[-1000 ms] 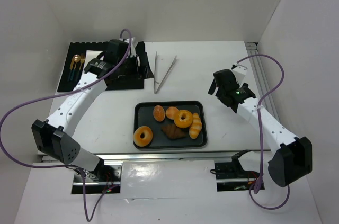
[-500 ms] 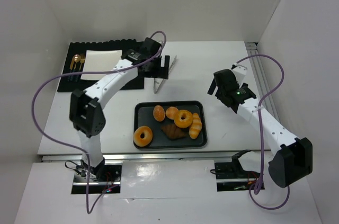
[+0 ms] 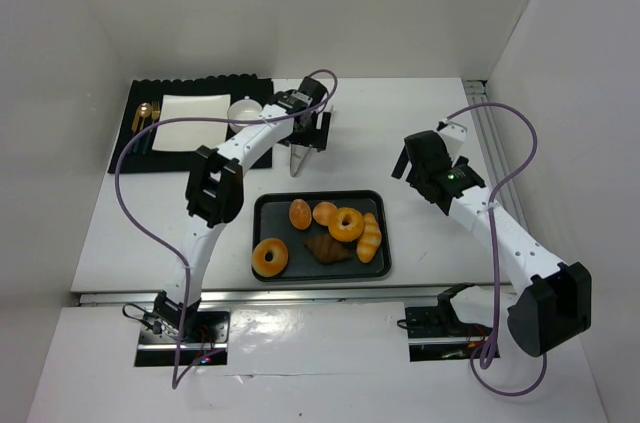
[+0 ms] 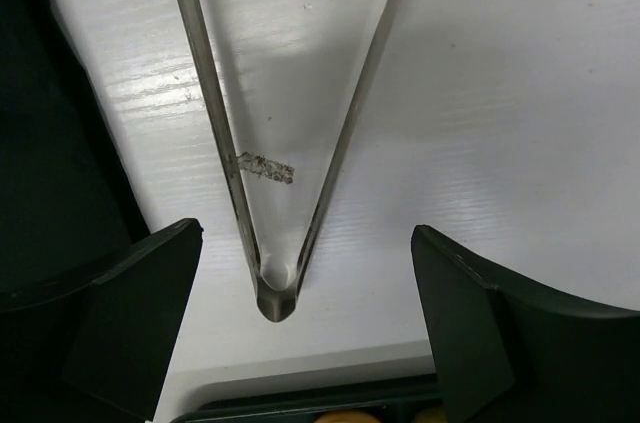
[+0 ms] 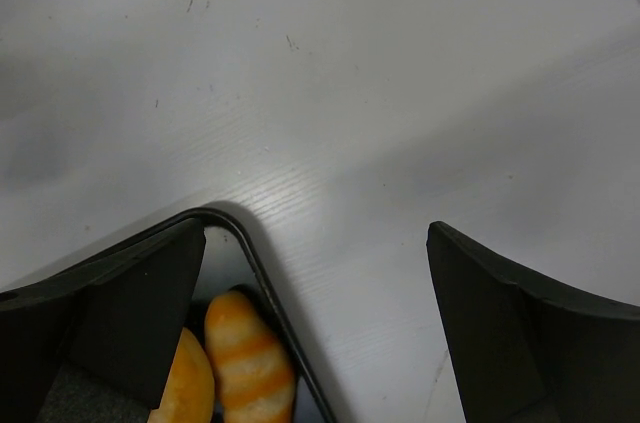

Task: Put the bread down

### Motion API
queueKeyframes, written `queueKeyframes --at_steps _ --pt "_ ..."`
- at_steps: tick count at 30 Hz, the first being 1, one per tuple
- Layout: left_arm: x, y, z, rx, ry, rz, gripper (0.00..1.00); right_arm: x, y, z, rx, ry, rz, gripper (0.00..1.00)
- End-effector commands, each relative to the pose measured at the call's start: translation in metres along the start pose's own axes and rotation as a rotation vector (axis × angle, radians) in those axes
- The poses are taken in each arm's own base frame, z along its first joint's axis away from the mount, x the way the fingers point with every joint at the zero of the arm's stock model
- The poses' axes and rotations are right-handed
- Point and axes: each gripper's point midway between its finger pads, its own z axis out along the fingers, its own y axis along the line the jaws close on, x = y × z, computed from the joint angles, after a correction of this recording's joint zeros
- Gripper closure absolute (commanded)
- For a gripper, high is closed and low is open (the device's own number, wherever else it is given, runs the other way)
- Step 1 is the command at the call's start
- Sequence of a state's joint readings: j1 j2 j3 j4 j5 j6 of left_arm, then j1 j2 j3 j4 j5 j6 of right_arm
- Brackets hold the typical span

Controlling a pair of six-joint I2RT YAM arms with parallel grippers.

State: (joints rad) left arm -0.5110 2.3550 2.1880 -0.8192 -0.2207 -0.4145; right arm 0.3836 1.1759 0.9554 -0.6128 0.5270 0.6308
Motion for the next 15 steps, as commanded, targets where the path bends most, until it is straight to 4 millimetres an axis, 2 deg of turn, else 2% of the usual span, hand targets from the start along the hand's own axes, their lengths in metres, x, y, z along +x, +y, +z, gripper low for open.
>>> queueKeyframes --at_steps 1,2,4,7,9,10,11,14,15 --pt "-0.005 0.018 0.001 -0.049 -0.008 0.016 0.01 -0.007 0.001 0.001 0.002 -0.044 0.007 0.01" --pt "0.006 0.018 0.009 -0.048 0.023 0.022 0.01 -0.007 0.001 0.001 0.002 -0.044 0.007 0.01" --pt "0.002 0.019 0.015 -0.037 0.013 0.010 0.01 -0.005 0.006 0.002 -0.024 -0.042 0.003 0.01" --pt "0.014 0.019 0.031 -0.040 0.052 0.017 0.01 -0.001 0.010 0.003 -0.049 -0.029 -0.004 0.01" --pt "0.011 0.017 0.034 -0.038 0.045 0.026 0.01 -0.004 0.011 0.003 -0.055 -0.037 0.002 0.01" --pt "0.017 0.018 0.042 -0.043 0.062 0.029 0.01 0.001 0.011 0.004 -0.058 -0.025 -0.003 0.01" --pt "0.014 0.017 0.041 -0.040 0.054 0.028 0.01 0.001 0.011 0.004 -0.058 -0.025 -0.003 0.01" --pt "0.014 0.025 0.055 -0.041 0.068 0.011 0.01 -0.001 0.011 0.002 -0.063 -0.031 0.002 0.01" --pt "0.005 0.022 0.055 -0.033 0.041 0.006 0.01 -0.001 0.011 0.002 -0.063 -0.031 0.002 0.01"
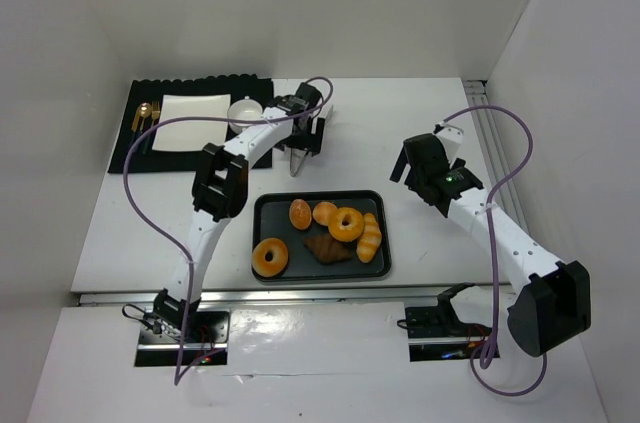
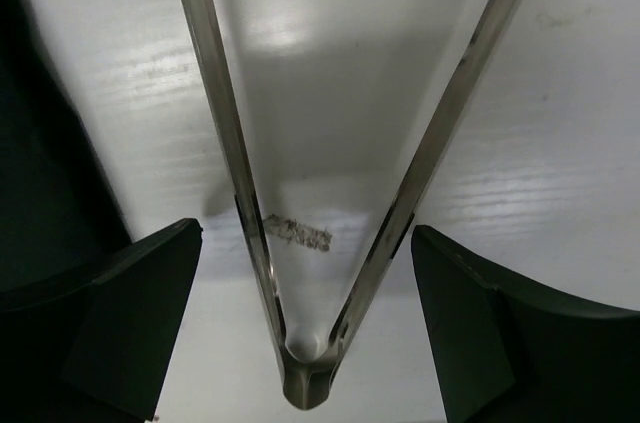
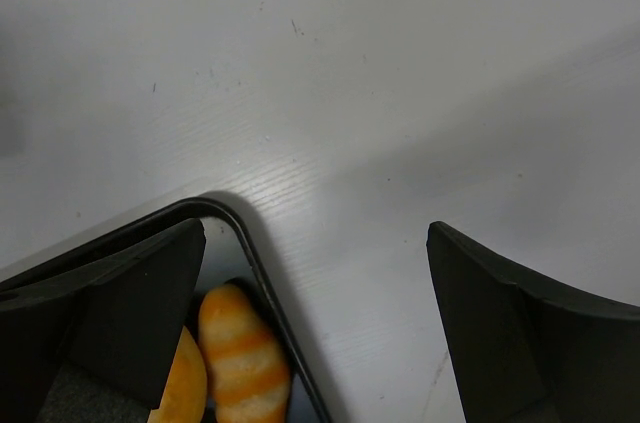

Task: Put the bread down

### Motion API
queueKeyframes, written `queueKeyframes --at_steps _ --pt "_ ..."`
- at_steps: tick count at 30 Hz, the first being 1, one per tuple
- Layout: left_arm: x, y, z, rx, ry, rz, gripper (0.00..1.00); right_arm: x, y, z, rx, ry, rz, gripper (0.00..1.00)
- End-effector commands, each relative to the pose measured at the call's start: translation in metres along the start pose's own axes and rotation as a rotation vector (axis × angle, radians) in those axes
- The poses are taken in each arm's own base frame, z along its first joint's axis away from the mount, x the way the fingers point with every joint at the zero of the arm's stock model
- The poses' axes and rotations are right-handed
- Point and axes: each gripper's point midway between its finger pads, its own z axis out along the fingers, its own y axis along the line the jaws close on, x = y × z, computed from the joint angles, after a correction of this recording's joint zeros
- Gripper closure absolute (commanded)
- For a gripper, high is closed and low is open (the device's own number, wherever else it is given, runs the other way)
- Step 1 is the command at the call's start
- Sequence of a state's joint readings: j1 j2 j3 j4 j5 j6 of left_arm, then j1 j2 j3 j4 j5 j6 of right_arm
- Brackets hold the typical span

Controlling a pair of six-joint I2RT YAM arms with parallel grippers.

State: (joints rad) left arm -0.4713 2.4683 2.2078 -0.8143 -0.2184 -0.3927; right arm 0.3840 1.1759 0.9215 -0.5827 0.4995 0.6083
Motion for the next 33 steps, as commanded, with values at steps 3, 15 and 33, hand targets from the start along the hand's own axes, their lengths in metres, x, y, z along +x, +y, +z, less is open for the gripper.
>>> queueKeyframes --at_steps 3,15,33 --pt "-0.031 0.001 0.007 -0.001 -0.089 0.013 0.01 -0.011 0.009 -0.002 -0.042 -0.052 0.025 0.01" --pt "-0.049 -0.002 0.010 0.083 -0.118 0.013 0.30 -0.012 0.009 -0.002 -0.035 -0.057 0.035 0.01" --pt "-0.053 -0.002 -0.248 0.379 -0.390 -0.010 0.75 -0.035 0.012 -0.021 -0.087 -0.125 0.064 0.01"
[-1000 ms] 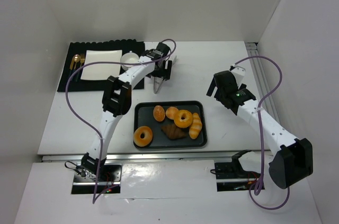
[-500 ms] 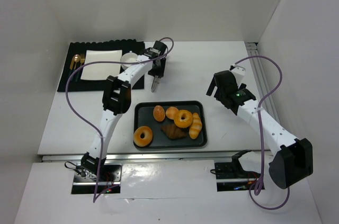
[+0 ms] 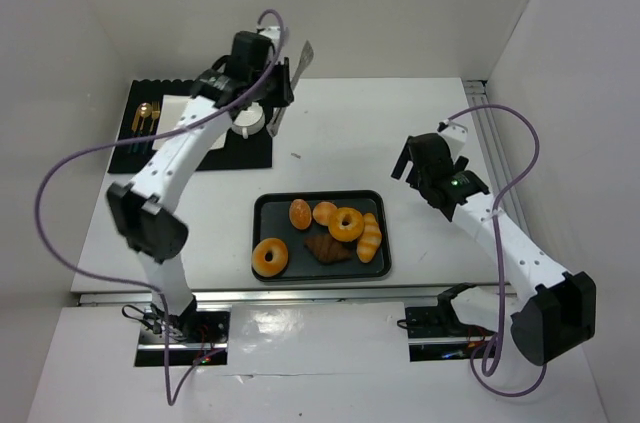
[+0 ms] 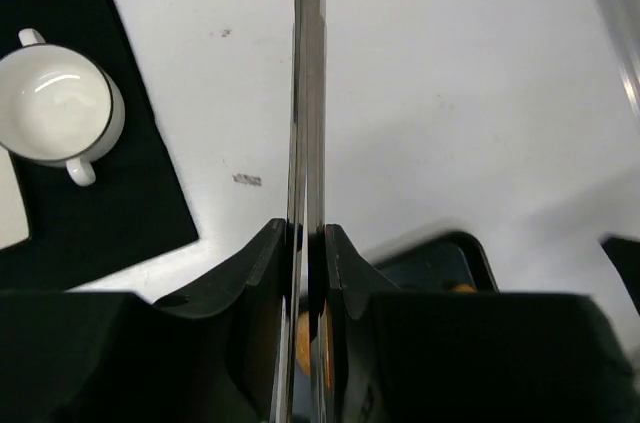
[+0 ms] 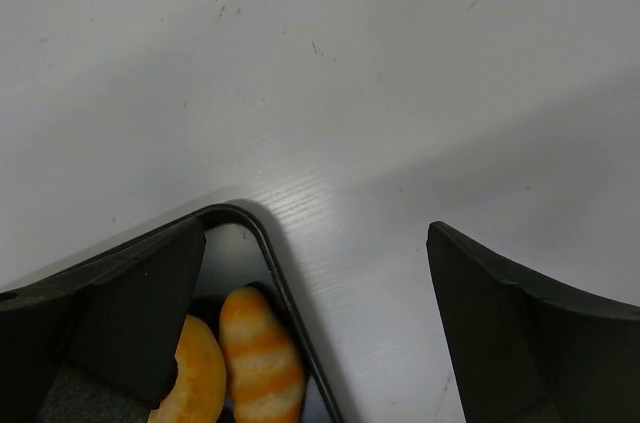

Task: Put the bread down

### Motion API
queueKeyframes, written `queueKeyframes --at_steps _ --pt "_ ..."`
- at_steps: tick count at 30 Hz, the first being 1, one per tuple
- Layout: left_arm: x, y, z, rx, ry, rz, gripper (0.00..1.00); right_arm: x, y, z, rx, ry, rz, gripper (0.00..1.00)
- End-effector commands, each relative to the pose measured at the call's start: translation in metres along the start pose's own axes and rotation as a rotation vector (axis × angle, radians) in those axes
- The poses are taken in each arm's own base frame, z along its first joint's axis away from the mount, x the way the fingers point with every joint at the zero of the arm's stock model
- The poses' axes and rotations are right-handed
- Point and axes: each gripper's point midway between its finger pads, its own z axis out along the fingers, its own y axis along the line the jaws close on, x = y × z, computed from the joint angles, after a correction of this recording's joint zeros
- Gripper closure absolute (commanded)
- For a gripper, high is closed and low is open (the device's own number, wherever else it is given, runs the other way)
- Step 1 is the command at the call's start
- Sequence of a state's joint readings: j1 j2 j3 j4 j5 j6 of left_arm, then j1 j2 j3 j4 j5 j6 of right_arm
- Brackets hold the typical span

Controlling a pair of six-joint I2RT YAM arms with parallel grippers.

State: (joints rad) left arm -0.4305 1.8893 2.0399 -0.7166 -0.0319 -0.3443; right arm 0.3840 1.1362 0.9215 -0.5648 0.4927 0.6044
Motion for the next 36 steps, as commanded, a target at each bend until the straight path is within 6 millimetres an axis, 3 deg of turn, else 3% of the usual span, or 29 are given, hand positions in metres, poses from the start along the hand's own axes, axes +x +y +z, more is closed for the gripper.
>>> queueKeyframes --at_steps 1,3,4,5,6,11,12,15,17,20,25,36 --pt "0.019 -0.016 -0.038 0.092 0.022 -0.002 0.75 -0.024 0.009 -0.012 -0.052 -0.089 0.040 0.01" --pt "0.058 -0.018 -0.047 0.083 0.102 0.016 0.75 -0.029 0.009 -0.016 -0.057 -0.097 0.036 0.01" --pt "0.059 -0.017 -0.069 0.077 0.080 0.032 0.75 -0.029 0.009 -0.016 -0.057 -0.097 0.036 0.01" --pt "0.069 -0.015 -0.077 0.062 0.092 0.024 0.75 -0.029 0.008 -0.018 -0.057 -0.097 0.036 0.01" --pt "0.093 -0.007 -0.081 0.044 0.150 0.024 0.75 -0.030 0.007 -0.020 -0.061 -0.103 0.040 0.01" --pt "0.123 -0.003 -0.133 0.039 0.169 -0.013 0.72 -0.037 0.010 -0.028 -0.098 -0.131 0.052 0.01" --pt "0.127 -0.002 -0.145 0.043 0.155 -0.032 0.66 -0.037 0.010 -0.028 -0.098 -0.131 0.052 0.01" --pt "0.139 -0.009 -0.159 0.076 0.174 -0.043 0.61 -0.036 0.011 -0.028 -0.107 -0.125 0.051 0.01" --pt "0.147 -0.008 -0.164 0.063 0.191 -0.060 0.55 -0.038 0.013 -0.028 -0.107 -0.125 0.051 0.01" --pt "0.170 -0.008 -0.158 0.069 0.260 -0.087 0.51 -0.037 0.015 -0.028 -0.114 -0.120 0.050 0.01" --pt "0.201 -0.014 -0.151 0.090 0.341 -0.130 0.49 -0.040 0.016 -0.030 -0.124 -0.133 0.059 0.01" --pt "0.229 -0.019 -0.142 0.068 0.392 -0.159 0.34 -0.039 0.014 -0.031 -0.129 -0.141 0.064 0.01"
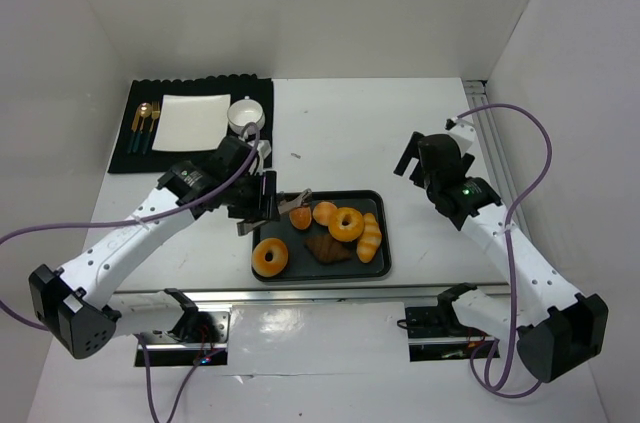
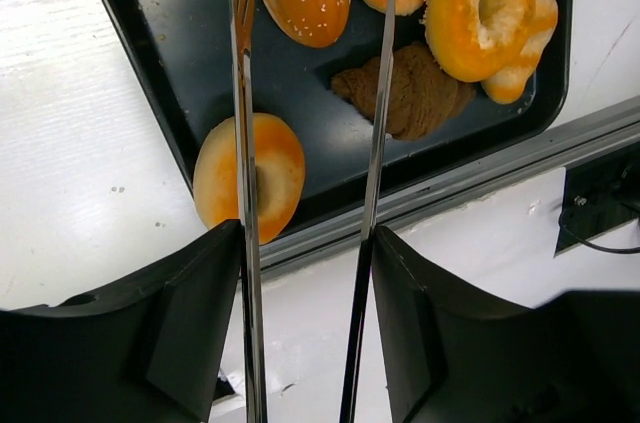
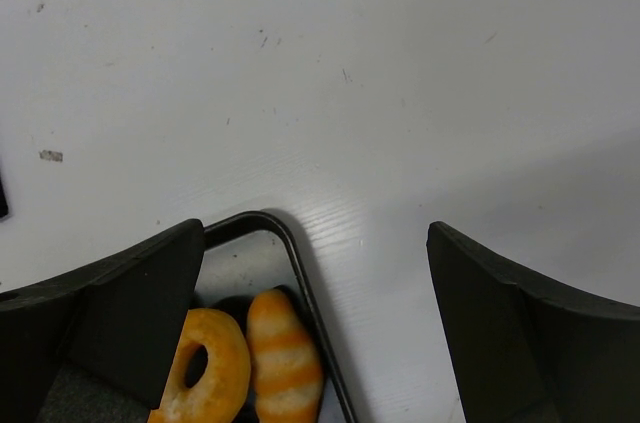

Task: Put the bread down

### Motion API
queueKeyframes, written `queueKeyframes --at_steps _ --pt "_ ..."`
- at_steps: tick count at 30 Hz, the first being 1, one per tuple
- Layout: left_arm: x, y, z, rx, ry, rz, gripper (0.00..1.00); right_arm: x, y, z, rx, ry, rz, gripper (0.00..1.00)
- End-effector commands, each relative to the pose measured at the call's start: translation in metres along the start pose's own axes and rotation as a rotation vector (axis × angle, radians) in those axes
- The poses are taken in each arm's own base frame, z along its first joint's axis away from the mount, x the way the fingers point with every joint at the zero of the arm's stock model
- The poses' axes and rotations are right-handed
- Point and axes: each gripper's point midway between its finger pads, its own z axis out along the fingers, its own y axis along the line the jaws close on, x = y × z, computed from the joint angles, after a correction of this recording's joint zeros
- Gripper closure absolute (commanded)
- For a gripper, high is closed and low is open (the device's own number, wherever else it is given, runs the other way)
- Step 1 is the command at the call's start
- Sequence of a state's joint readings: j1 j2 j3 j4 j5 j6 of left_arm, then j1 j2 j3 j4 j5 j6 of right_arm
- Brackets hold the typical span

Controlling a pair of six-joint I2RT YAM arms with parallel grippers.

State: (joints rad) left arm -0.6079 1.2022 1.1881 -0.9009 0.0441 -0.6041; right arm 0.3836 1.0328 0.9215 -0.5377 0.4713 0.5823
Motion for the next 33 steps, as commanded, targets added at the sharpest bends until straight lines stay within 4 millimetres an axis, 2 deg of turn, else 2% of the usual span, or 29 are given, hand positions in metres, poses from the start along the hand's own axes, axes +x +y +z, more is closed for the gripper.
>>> queueKeyframes --at_steps 1,5,11,12,14,15,17,18,19,21,22,27,29,30,31,33 --pt "0.002 -0.006 0.005 0.022 -0.001 -0.023 0.34 -0.016 0.009 -0.006 -0.045 -0.060 0.025 0.01" --pt "0.004 -0.003 0.015 -0.009 0.004 -0.037 0.34 -0.018 0.009 -0.008 -0.049 -0.066 0.029 0.01" --pt "0.018 -0.002 0.036 -0.030 0.063 -0.036 0.37 -0.020 0.009 -0.011 -0.054 -0.073 0.033 0.01" --pt "0.019 -0.001 0.039 -0.037 0.073 -0.036 0.41 -0.017 0.006 -0.009 -0.042 -0.072 0.029 0.01" --pt "0.022 -0.003 0.042 -0.039 0.087 -0.028 0.57 -0.017 0.006 -0.009 -0.042 -0.072 0.029 0.01" --pt "0.021 -0.002 0.041 -0.052 0.089 -0.028 0.74 -0.017 0.006 -0.009 -0.042 -0.072 0.029 0.01" --pt "0.015 -0.001 0.032 -0.079 0.077 -0.026 0.83 -0.017 0.006 -0.009 -0.042 -0.072 0.029 0.01" --pt "0.003 -0.005 0.020 -0.075 0.038 -0.025 0.84 -0.017 0.006 -0.009 -0.042 -0.072 0.029 0.01" --pt "-0.003 0.000 0.014 -0.111 0.013 -0.023 0.84 -0.017 0.006 -0.009 -0.042 -0.072 0.029 0.01" --pt "-0.007 0.007 -0.002 -0.154 -0.001 0.003 0.84 -0.017 0.006 -0.009 -0.042 -0.072 0.029 0.01" --pt "-0.021 0.014 -0.016 -0.193 -0.062 -0.006 0.84 -0.017 0.006 -0.009 -0.042 -0.072 0.029 0.01" --pt "-0.045 0.063 -0.039 -0.324 -0.112 -0.058 0.84 -0.012 0.008 -0.008 -0.054 -0.053 0.033 0.01" --pt "-0.067 0.073 -0.048 -0.340 -0.173 -0.084 0.84 -0.014 0.008 -0.010 -0.058 -0.060 0.038 0.01" --pt "-0.075 0.080 -0.045 -0.357 -0.179 -0.096 0.84 -0.015 0.009 -0.010 -0.063 -0.067 0.042 0.01" --pt "-0.097 0.091 -0.054 -0.370 -0.240 -0.141 0.84 -0.015 0.009 -0.010 -0.063 -0.067 0.042 0.01" --pt "-0.119 0.102 -0.054 -0.376 -0.285 -0.176 0.84 -0.015 0.009 -0.010 -0.063 -0.067 0.042 0.01"
